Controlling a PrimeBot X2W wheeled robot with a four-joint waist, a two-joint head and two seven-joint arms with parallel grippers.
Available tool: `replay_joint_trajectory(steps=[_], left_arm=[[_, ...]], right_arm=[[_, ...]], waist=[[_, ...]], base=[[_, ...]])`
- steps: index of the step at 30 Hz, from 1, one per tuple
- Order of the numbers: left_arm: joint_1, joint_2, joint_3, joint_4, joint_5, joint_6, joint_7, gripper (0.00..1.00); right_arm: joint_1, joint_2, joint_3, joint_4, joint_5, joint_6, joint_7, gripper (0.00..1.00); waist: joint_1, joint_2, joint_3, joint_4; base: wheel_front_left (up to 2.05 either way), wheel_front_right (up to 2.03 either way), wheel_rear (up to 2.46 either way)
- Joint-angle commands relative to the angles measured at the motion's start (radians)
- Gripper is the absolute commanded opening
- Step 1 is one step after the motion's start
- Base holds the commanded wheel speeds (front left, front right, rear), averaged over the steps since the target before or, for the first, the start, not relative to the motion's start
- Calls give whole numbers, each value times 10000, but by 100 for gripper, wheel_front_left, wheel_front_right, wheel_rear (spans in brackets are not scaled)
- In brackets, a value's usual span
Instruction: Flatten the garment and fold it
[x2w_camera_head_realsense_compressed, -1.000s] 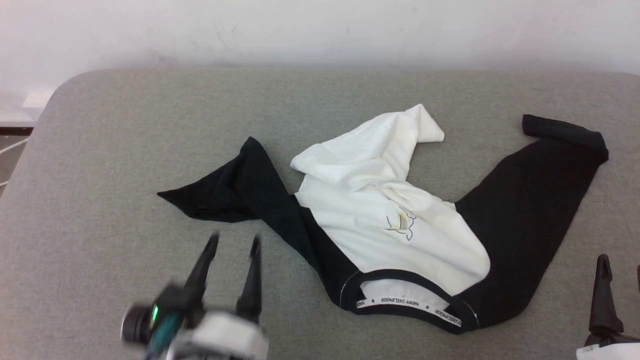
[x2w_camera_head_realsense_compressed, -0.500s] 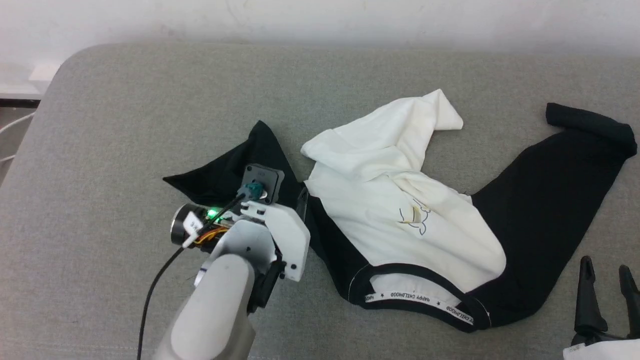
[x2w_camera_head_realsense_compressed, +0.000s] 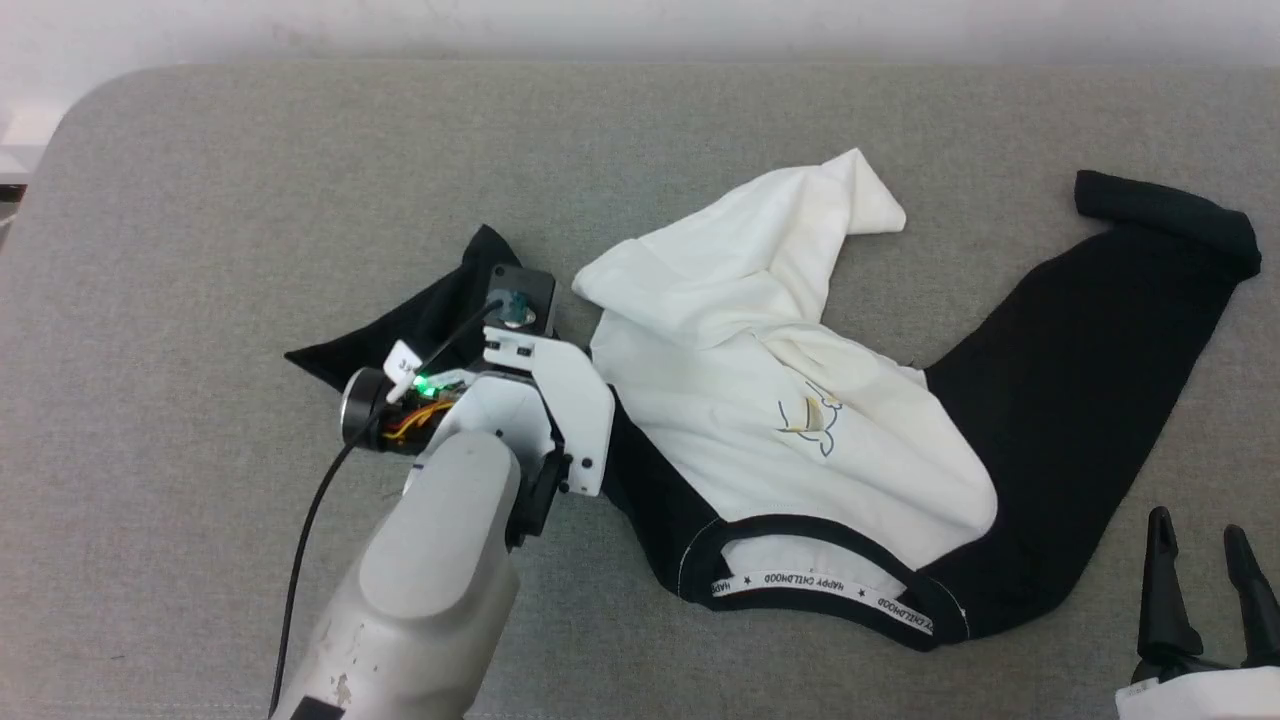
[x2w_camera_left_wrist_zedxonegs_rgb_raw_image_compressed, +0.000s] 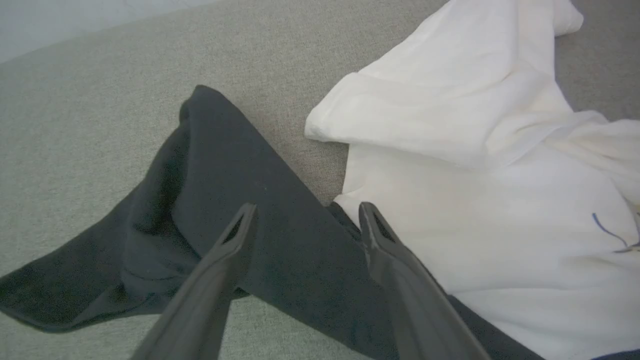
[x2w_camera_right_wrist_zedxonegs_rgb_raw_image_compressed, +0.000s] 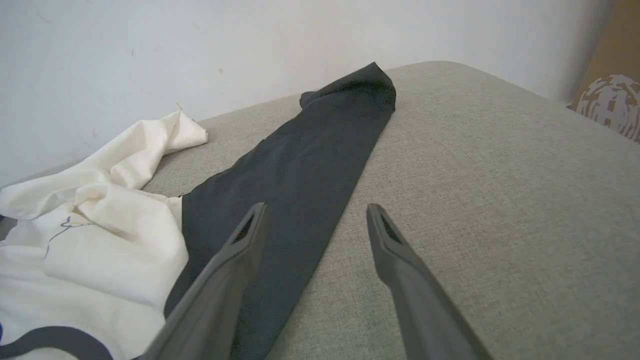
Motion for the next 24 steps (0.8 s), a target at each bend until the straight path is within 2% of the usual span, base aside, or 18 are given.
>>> replay_joint_trajectory(steps=[1,6,13,14,15,16,24], left_arm=[[-230,-28,-82,124,-94,97,-78,100],[-663,-30,-381,698,-321,361,-35,100],[-1055,-20,-629,1462,-87,659,62,99],[-1090,-20,-624,1512,-108,669,34,48],[-1119,-20,-620,1549,-130,676,-20,6],[-1142,-21,-630,1587,-148,670,-70,0],[-1271,-23,-650,1807,-401,567,-294,0]], right_arm=[[-152,6,12,40,-10,-7,-49,100],[-289,7,82,155,-10,-7,-49,100],[-480,7,58,213,21,-7,-49,100],[-498,7,41,218,20,-7,-49,100],[-516,7,21,226,19,-7,-49,100],[-528,7,2,235,20,-7,-49,100],[-622,7,-140,247,20,-7,-49,100]], waist=[[-1,0,91,-55],[-1,0,288,-159],[-1,0,541,-276],[-1,0,561,-279],[-1,0,573,-277],[-1,0,577,-270],[-1,0,451,-90]], base=[[0,0,0],[0,0,0],[0,0,0],[0,0,0],[0,0,0],[0,0,0],[0,0,0]])
